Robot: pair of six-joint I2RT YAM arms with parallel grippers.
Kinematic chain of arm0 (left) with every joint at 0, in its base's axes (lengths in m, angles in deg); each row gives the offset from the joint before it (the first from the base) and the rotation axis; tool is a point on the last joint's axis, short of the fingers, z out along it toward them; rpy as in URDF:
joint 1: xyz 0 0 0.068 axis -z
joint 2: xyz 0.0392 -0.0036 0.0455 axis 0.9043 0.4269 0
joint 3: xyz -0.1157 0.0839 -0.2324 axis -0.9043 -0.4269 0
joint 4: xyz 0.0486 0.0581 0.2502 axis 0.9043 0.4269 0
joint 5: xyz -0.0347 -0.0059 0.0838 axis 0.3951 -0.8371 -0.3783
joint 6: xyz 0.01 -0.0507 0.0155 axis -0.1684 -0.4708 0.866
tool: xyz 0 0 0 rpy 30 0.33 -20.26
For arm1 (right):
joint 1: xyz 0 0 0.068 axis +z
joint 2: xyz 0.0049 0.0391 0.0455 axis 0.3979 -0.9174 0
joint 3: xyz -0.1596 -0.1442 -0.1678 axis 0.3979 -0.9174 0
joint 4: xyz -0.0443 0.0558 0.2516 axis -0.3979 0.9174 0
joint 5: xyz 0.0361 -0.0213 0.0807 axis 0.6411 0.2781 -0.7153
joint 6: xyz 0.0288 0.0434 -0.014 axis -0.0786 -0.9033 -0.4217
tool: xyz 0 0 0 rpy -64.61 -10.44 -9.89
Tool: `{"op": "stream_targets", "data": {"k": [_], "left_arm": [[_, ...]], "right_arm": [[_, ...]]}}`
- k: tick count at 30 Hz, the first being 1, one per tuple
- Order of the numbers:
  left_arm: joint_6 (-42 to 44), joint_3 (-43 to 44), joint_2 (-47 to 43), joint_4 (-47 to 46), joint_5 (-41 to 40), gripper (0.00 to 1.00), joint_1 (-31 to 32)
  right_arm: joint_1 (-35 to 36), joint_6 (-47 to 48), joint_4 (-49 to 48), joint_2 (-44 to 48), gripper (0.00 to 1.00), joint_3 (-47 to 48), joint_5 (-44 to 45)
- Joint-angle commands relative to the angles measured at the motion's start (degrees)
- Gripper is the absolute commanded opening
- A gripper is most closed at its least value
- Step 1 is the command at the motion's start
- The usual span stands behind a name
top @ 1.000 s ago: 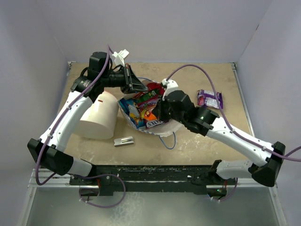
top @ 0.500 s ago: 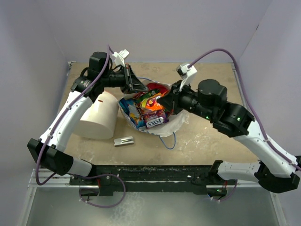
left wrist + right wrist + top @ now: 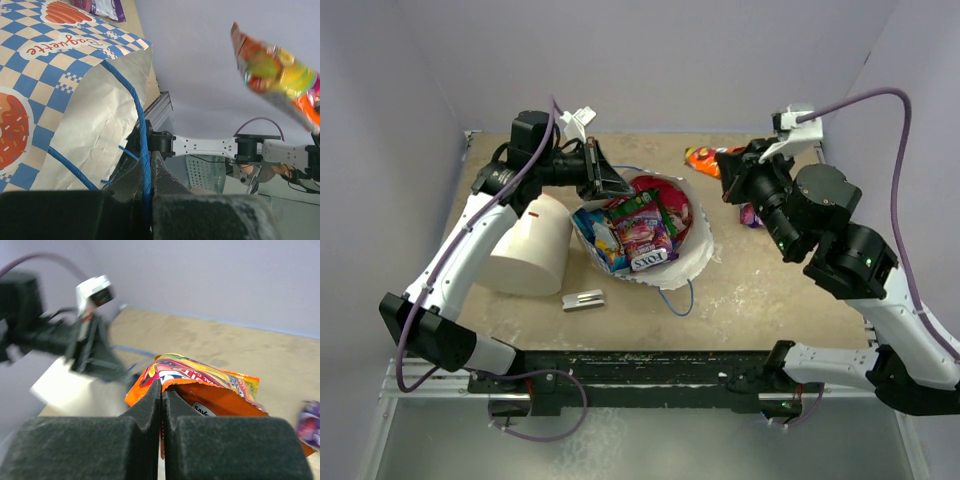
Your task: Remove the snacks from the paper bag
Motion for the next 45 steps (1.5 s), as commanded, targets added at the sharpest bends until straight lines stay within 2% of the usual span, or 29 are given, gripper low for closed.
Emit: {"op": "stream_targets", "data": {"k": [1,2,4,7,9,16,19,23,27,31,34,36,41,45], "left_arm": [[1.4,0.9,0.2,-0.7,1.6,0.0,0.4],[1.6,1.1,0.4,-0.7,1.5,0.0,0.4],[1.9,1.4,0.8,-0.2,1.5,0.0,0.4],[2.3,1.6,1.3,0.1,1.3,0.0,0.4],[2.5,1.8,1.5,0.3,1.2,0.0,0.4],[3.6,2.0,1.4,1.5,0.3,0.0,0.4],[3.9,1.9,1.2,1.6,0.1,0.0,0.4],[4.2,2.0,1.4,1.5,0.4,0.0,0.4],[4.3,2.2,1.7,1.4,1.2,0.0,0.4],[4.8,2.3,1.7,1.6,1.7,0.0,0.4],[5.0,2.3,1.6,1.6,1.9,0.0,0.4],[5.1,2.4,1.6,1.6,2.0,0.0,0.4],[5.3,2.0,1.4,1.4,2.3,0.0,0.4],[5.2,1.8,1.4,0.8,2.4,0.0,0.4]], "right_arm": [[-0.7,4.0,-9.9,0.7,0.0,-1.4,26.3],[-1.9,5.0,-11.2,0.5,0.0,-2.0,28.5],[-7.3,5.2,-11.9,-0.2,0.0,-2.8,26.2],[-20.9,-0.8,-8.2,-2.5,0.0,-3.7,13.3],[-27.3,-3.3,-7.1,-4.2,0.0,-5.0,5.9],[-38.0,-5.6,-3.8,-12.2,0.0,-9.1,-4.6],[-44.9,-6.2,-4.5,-14.3,0.0,-12.0,-14.2],[-51.9,-3.6,-7.4,-17.2,0.0,-14.7,-31.3],[-55.1,-0.4,-6.9,-23.1,0.0,-13.1,-39.6],[-55.4,5.1,-4.4,-30.8,0.0,-7.8,-47.2],[-55.5,9.5,0.5,-35.8,0.0,-3.1,-47.6],[-55.5,12.2,3.3,-37.4,0.0,-1.5,-44.3],[-56.2,22.0,6.6,-38.8,0.0,-4.6,-36.4],[-60.3,22.9,4.8,-37.7,0.0,-10.5,-40.0]]}}
